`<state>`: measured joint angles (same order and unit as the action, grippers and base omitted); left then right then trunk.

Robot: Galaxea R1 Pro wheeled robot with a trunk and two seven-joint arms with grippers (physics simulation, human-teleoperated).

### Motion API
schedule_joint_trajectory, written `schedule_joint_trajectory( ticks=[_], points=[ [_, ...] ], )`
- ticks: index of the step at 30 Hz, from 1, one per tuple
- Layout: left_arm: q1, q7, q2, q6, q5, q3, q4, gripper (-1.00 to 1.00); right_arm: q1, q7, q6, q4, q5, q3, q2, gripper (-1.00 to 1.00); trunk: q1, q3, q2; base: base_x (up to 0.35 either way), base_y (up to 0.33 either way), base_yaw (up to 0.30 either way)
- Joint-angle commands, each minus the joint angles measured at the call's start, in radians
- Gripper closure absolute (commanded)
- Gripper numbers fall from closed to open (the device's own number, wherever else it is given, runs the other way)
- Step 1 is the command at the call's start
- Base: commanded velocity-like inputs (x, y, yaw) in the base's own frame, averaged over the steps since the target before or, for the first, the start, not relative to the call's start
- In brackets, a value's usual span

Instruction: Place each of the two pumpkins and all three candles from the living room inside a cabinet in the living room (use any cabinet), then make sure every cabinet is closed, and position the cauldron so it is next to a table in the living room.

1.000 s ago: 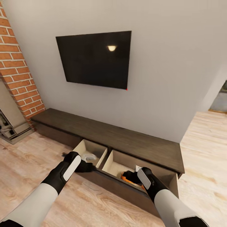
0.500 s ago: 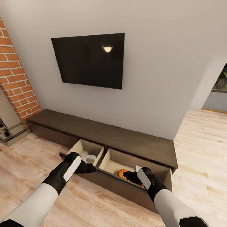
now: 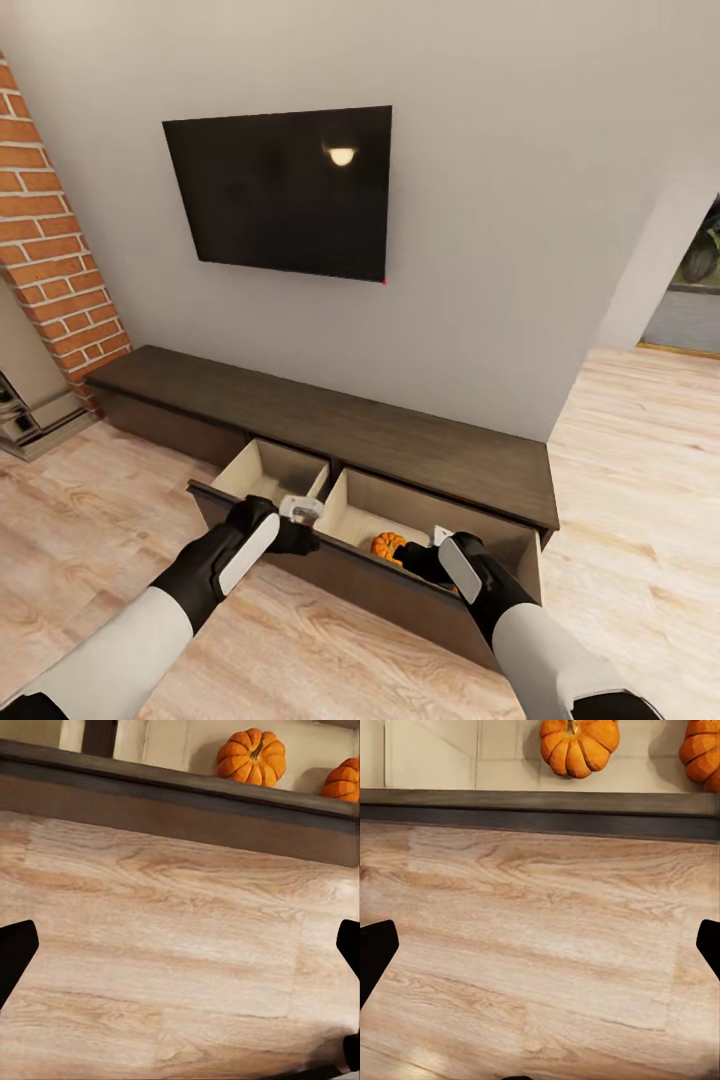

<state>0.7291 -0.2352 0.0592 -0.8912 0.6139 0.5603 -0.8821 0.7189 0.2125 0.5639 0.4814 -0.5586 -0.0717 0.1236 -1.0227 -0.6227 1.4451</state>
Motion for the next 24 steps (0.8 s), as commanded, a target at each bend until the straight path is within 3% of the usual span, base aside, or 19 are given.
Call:
schedule_joint_trajectory(
  ticks=[1,7,12,20,24],
  points=[
    [0.000,-0.011,0.000,0.021,0.010,0.010,-0.001,-1.00,-0.002,0.010,0.001,0.012,-0.009,-0.006,-0.002,-1.00,0.000,-0.001,0.001,-0.077,0.033,0.000],
    [-0.005,-0.014,-0.001,0.135,0.010,0.042,-0.003,-1.00,-0.035,0.009,-0.006,0.036,-0.007,-0.005,-0.002,-1.00,0.000,0.000,0.001,-0.064,0.054,-0.101],
    [-0.019,-0.010,0.003,0.239,0.010,0.062,0.000,-1.00,-0.090,0.008,-0.075,0.041,-0.006,-0.005,-0.003,-1.00,0.000,0.002,0.001,-0.046,0.013,-0.248],
    [-0.047,-0.009,0.000,0.346,0.010,0.110,0.009,-1.00,-0.130,0.009,-0.133,0.036,-0.003,-0.005,-0.004,-1.00,0.000,0.006,0.001,-0.253,0.032,-0.279],
    [-0.051,-0.007,0.001,0.422,0.010,0.121,0.070,-1.00,-0.137,0.008,-0.136,0.034,-0.003,-0.005,-0.007,-1.00,0.000,0.007,0.001,-0.248,0.169,-0.233]
  ],
)
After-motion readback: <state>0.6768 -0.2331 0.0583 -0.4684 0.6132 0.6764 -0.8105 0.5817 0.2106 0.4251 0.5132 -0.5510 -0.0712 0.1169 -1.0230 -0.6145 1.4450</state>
